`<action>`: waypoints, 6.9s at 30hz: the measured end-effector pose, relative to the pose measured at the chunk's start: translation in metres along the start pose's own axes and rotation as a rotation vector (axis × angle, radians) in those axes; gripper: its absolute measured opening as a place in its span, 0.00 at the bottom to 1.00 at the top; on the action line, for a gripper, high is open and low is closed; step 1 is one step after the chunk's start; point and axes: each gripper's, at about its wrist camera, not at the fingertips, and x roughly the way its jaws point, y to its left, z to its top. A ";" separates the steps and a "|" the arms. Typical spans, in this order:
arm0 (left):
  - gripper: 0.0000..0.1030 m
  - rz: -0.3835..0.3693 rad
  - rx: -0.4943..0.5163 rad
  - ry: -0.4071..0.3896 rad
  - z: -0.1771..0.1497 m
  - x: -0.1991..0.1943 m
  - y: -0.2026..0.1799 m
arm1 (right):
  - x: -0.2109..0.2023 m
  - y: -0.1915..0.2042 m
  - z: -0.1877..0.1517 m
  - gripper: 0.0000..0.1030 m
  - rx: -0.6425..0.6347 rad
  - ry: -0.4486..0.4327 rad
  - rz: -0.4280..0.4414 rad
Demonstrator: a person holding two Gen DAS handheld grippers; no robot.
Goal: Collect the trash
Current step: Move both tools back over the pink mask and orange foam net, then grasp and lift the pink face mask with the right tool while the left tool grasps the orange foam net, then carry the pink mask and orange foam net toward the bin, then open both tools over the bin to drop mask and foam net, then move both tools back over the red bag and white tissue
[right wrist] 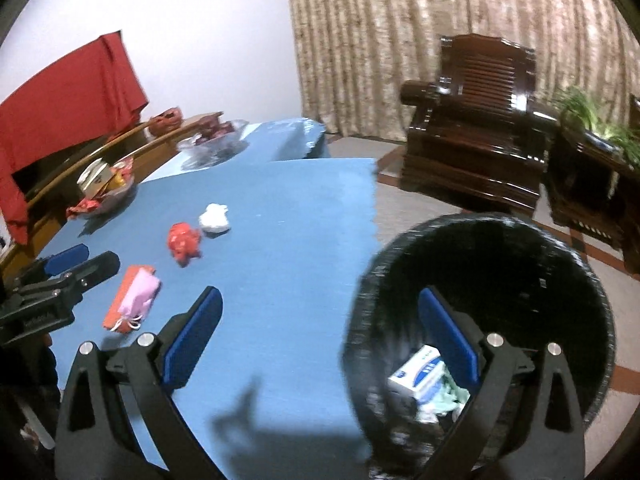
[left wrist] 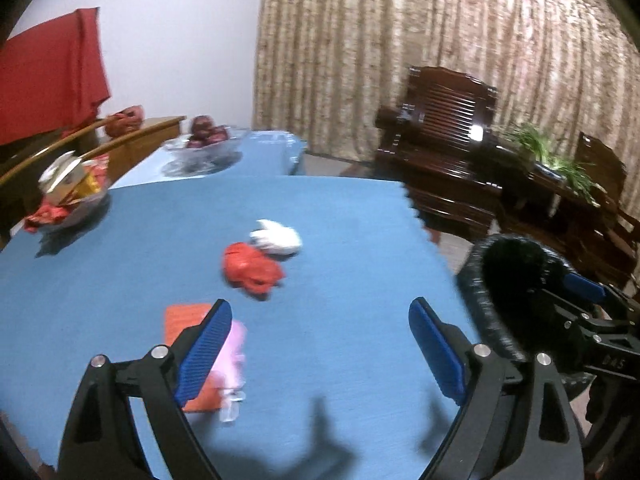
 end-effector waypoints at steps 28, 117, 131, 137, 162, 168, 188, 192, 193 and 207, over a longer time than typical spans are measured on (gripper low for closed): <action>0.85 0.155 -0.144 0.078 -0.054 0.008 0.147 | 0.105 0.152 -0.015 0.93 -0.135 0.117 0.156; 0.18 -0.094 -0.049 0.096 -0.012 0.020 0.019 | 0.036 0.072 0.016 0.08 -0.062 0.080 0.164; 0.18 -0.137 -0.010 0.065 0.000 -0.001 -0.025 | -0.012 0.034 0.018 0.09 -0.034 0.020 0.109; 0.18 -0.157 0.003 0.057 0.004 -0.005 -0.041 | -0.032 0.018 0.017 0.09 -0.036 -0.009 0.069; 0.19 -0.365 0.166 0.076 0.016 0.026 -0.182 | -0.074 -0.126 -0.006 0.11 0.094 -0.042 -0.169; 0.19 -0.419 0.207 0.086 0.015 0.039 -0.217 | -0.068 -0.156 -0.012 0.11 0.108 -0.029 -0.204; 0.64 -0.487 0.220 0.140 0.016 0.083 -0.261 | -0.028 -0.206 -0.035 0.73 0.140 0.053 -0.285; 0.71 -0.470 0.201 0.134 0.018 0.081 -0.248 | -0.035 -0.204 -0.037 0.89 0.152 0.040 -0.303; 0.75 -0.463 0.198 0.129 0.019 0.079 -0.244 | -0.037 -0.202 -0.038 0.90 0.155 0.035 -0.300; 0.85 -0.263 0.091 0.048 0.022 0.034 -0.127 | -0.049 -0.114 0.001 0.95 0.062 -0.042 -0.169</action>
